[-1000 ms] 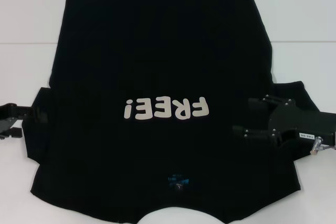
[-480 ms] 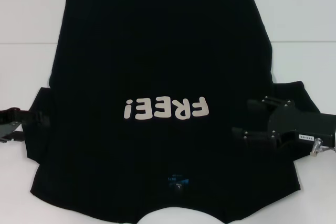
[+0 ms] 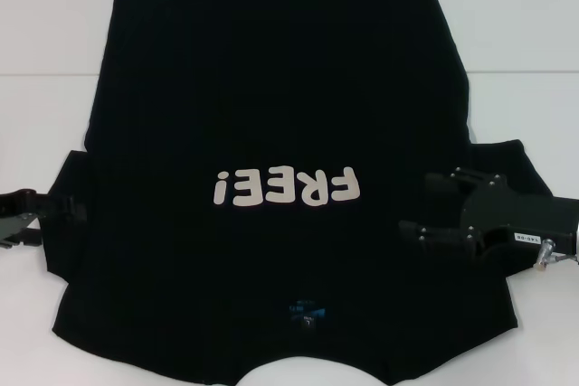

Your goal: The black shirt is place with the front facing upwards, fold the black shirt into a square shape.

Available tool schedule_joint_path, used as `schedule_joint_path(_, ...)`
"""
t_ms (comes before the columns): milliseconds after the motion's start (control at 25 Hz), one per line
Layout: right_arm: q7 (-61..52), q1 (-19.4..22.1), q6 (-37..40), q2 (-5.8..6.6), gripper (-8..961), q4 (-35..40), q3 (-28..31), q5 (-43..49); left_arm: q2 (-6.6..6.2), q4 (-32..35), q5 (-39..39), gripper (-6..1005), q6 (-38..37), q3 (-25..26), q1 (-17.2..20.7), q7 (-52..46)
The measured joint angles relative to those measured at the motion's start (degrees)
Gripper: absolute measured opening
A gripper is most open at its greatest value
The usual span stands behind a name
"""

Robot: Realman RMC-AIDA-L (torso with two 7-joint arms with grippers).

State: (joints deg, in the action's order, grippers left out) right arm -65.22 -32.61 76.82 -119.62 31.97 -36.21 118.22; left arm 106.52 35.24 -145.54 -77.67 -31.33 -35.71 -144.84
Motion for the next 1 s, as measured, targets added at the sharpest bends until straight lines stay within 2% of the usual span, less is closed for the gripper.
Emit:
schedule_joint_path(680, 0.00, 0.00, 0.73, 0.00, 912, 0.10, 0.00, 0.00, 0.08, -1.00, 0.00, 917, 0.78, -0.04, -0.82, 0.05)
schedule_joint_path(1000, 0.00, 0.06, 0.72, 0.00, 912, 0.05, 0.00, -0.01, -0.48, -0.95, 0.00, 915, 0.55, -0.06, -0.44, -0.40)
